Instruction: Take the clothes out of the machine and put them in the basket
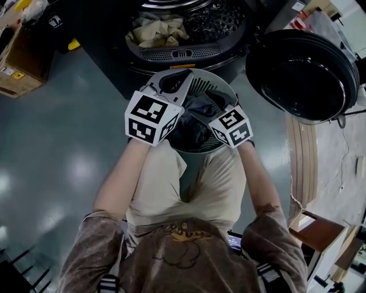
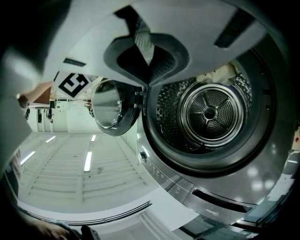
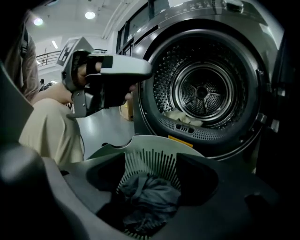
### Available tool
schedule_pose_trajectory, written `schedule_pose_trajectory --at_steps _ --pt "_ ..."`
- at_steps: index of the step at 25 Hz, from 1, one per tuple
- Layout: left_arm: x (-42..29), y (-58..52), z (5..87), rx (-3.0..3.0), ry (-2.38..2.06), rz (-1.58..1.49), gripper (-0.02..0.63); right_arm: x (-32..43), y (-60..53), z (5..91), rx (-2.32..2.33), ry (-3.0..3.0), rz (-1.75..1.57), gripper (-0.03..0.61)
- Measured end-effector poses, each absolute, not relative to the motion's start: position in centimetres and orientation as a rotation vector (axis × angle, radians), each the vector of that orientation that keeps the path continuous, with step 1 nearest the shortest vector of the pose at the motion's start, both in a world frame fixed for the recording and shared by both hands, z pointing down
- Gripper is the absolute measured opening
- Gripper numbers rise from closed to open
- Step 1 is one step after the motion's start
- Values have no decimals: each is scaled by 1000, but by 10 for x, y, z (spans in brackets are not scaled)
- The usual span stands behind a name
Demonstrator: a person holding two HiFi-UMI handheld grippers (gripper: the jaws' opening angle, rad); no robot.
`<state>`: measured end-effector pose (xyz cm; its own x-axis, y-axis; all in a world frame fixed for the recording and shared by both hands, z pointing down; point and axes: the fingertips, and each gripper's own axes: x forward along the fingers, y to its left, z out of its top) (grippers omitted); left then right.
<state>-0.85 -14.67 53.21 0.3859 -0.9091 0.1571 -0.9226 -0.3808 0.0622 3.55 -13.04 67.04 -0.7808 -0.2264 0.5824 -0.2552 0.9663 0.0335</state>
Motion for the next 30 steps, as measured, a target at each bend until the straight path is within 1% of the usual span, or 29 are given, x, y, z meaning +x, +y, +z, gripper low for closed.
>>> schedule_pose_trajectory --at_steps 19,30 --pt "-50 -132 531 2457 -1703 102 8 -76 -261 635 397 -2509 -69 353" --pt "-77 -125 535 2403 -1751 120 8 -155 -314 642 374 -2469 -78 371"
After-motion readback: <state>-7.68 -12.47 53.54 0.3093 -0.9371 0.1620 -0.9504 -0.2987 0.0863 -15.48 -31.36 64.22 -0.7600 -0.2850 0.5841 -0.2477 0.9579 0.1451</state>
